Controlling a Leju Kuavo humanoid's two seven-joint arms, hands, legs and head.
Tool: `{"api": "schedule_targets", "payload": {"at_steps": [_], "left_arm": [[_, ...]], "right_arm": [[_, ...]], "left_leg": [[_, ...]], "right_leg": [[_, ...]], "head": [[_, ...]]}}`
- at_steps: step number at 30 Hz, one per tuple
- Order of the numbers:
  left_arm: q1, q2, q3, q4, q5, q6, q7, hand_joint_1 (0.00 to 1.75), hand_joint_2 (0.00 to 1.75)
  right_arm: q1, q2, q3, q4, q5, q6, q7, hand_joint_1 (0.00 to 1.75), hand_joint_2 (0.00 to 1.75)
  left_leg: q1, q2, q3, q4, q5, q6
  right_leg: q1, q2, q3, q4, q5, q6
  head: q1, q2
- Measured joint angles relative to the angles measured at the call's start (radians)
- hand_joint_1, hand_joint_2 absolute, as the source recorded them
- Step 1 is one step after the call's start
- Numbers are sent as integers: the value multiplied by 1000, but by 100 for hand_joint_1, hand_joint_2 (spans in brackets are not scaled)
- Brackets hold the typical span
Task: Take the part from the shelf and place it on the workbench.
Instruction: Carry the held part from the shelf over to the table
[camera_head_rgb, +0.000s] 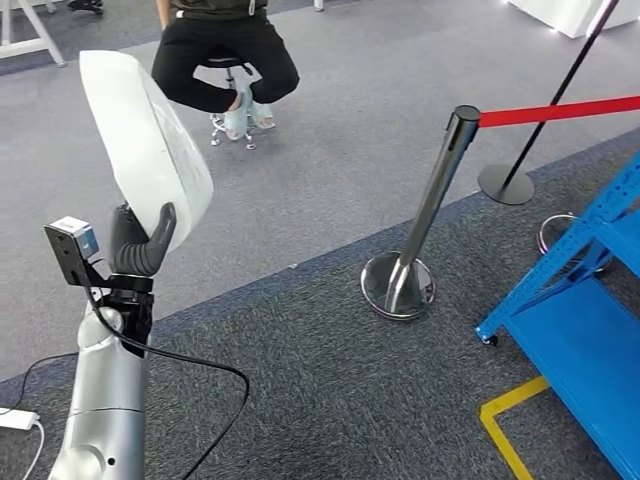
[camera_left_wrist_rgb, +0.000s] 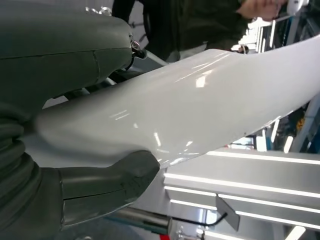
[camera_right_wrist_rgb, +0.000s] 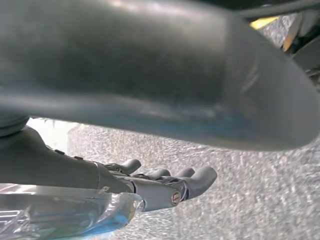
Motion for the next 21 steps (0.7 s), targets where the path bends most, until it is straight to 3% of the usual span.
{"api": "schedule_targets", "payload": {"at_steps": [1,2,4,6,8,10,12,14,16,17,18,19,21], "left_arm": [[0,-2,1,0,-2,-1,0,175,175],[0,-4,1,0,-2,-3,0,175,175],[-2,-6,1,0,1,-7,-1,175,175],[-5,-9,1,2,3,-12,-1,175,175],[-8,-11,-1,5,-4,-10,-3,175,175],[-7,-11,-2,7,-7,-10,-5,175,175],[-8,-11,-2,8,10,-20,-5,175,175],[-9,-11,-3,9,37,-29,-5,175,175],[-7,-11,-1,15,62,-28,-3,175,175],[-7,-11,1,18,70,-23,1,175,175],[-9,-10,4,21,74,-15,7,175,175],[-11,-10,6,23,73,-6,13,175,175],[-20,-11,9,26,71,9,23,175,175]], "right_arm": [[1,1,-3,0,-2,0,-1,0,0],[1,1,-5,1,-2,1,-1,0,0],[1,1,-8,1,-5,3,-1,0,0],[0,2,-14,2,-18,8,1,0,0],[-4,4,-26,3,-32,9,9,0,0],[-7,5,-32,4,-29,8,20,0,0],[-7,6,-33,4,-22,12,25,0,0],[-6,6,-37,4,-30,18,23,0,0],[-4,7,-45,4,-44,22,17,0,0],[-4,7,-49,4,-49,22,14,0,0],[-5,8,-53,4,-52,23,13,0,0],[-6,8,-55,4,-54,23,12,0,0],[-8,10,-60,5,-58,25,12,0,0]], "left_leg": [[-1,-15,0,0,0,0],[-1,-29,1,1,0,0],[1,-58,2,4,-1,-2],[2,-83,-1,12,-2,-10],[4,-103,-8,13,1,-22],[7,-109,-12,12,3,-32],[4,-66,-37,58,-27,-42],[4,-10,-97,180,-88,-51],[7,8,-151,283,-120,-56],[8,11,-153,287,-111,-56],[8,15,-135,252,-86,-55],[7,30,-100,188,-52,-52],[-1,83,-27,58,-10,-45]], "right_leg": [[1,4,-21,31,-1,-1],[1,7,-24,21,19,-2],[-2,26,21,-98,96,-4],[-8,64,72,-212,140,-6],[-7,77,87,-238,140,-12],[-6,58,90,-240,145,-24],[-8,36,93,-246,149,-36],[-6,12,93,-247,148,-42],[-4,-15,93,-247,147,-44],[-4,-28,94,-247,146,-44],[-4,-40,95,-247,144,-43],[-3,-52,97,-247,142,-41],[3,-73,102,-246,136,-34]], "head": [[0,0],[0,0],[0,0],[0,0],[-1,0],[-1,0],[-7,0],[-13,0],[-14,0],[-14,0],[-14,0],[-14,0],[-14,0]]}}
